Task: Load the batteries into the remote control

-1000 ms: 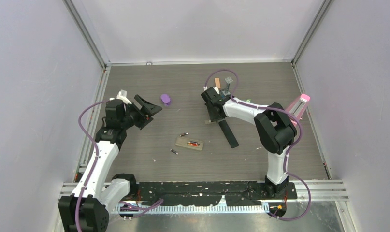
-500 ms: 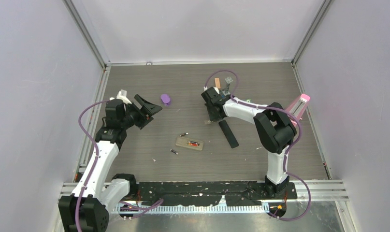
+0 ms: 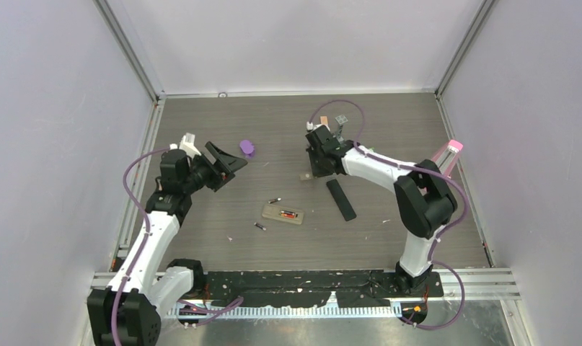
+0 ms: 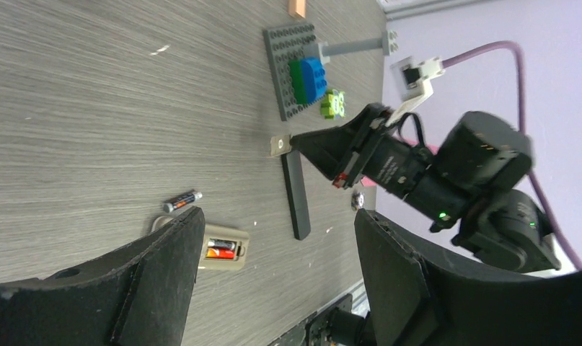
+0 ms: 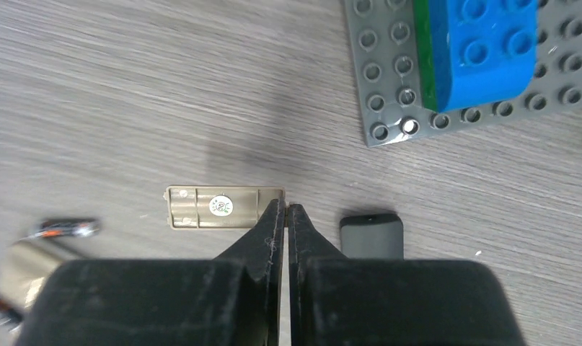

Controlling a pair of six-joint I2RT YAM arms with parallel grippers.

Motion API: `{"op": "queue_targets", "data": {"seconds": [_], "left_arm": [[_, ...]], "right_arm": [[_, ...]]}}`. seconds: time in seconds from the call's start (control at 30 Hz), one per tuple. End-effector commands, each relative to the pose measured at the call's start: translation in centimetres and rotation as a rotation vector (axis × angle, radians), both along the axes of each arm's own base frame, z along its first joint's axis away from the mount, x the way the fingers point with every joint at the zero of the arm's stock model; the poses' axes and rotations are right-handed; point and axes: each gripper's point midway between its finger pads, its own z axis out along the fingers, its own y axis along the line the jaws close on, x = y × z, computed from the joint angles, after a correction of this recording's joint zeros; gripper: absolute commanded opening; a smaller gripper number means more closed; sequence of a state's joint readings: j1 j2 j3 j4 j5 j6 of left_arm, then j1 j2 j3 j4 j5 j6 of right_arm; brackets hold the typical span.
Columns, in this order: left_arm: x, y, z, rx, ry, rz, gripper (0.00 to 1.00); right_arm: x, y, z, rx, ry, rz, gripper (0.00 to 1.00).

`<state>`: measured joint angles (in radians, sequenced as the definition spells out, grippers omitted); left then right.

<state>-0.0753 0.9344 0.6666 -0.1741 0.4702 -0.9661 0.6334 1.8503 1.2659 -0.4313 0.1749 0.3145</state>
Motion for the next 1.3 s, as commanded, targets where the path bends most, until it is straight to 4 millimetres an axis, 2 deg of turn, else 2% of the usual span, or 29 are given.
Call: {"op": "queue_targets", "data": {"seconds": [0.0, 0.03, 0.07, 0.1, 0.13, 0.27, 0.43, 0.57, 0.63, 0.8, 1.1, 1.2, 1.27], "left_arm": [[0.3, -2.5, 2.6, -0.037, -0.135, -0.102, 0.77], [0.3, -3.1, 2.9, -0.042, -0.156, -0.126, 0.77], [0.3, -3.9, 3.3, -0.048, -0.177, -0.154, 0.77], [0.2, -4.9, 3.7, -0.056, -0.2, -0.191, 0.77], [0.1, -5.7, 3.9, -0.059, -0.212, -0.222, 0.76], [-0.2, -9.2, 4.8, -0.034, -0.264, -0.366, 0.73], [-0.1, -11.4, 5.4, 0.017, -0.298, -0.423, 0.72], [0.3, -12.2, 5.4, 0.008, -0.292, -0.439, 0.7], [0.6, -12.6, 5.2, 0.011, -0.285, -0.444, 0.61], [1.1, -12.7, 4.3, 0.038, -0.257, -0.444, 0.32], [1.1, -12.6, 3.5, 0.075, -0.243, -0.454, 0.16], [1.0, -12.5, 3.4, 0.091, -0.253, -0.463, 0.02], [0.9, -12.4, 3.5, 0.104, -0.272, -0.474, 0.0]], "right_arm": [[0.9, 2.9, 8.1, 0.23, -0.158, 0.042, 0.06], [0.9, 3.2, 9.6, 0.269, -0.189, 0.052, 0.05], [0.5, 3.7, 10.0, 0.298, -0.186, 0.073, 0.05], [0.1, 4.5, 11.5, 0.351, -0.204, 0.107, 0.05], [-0.4, 4.9, 12.0, 0.369, -0.21, 0.125, 0.05], [-1.9, 6.6, 16.2, 0.461, -0.295, 0.198, 0.05], [-3.1, 7.6, 18.9, 0.501, -0.345, 0.244, 0.05], [-3.7, 8.3, 19.3, 0.501, -0.363, 0.274, 0.05], [-3.9, 8.7, 19.3, 0.5, -0.363, 0.284, 0.05], [-4.0, 9.1, 19.5, 0.51, -0.358, 0.28, 0.05], [-3.9, 9.5, 19.4, 0.512, -0.341, 0.28, 0.05], [-3.9, 9.6, 19.7, 0.514, -0.341, 0.28, 0.05], [-3.9, 9.5, 19.9, 0.515, -0.341, 0.274, 0.09]]}}
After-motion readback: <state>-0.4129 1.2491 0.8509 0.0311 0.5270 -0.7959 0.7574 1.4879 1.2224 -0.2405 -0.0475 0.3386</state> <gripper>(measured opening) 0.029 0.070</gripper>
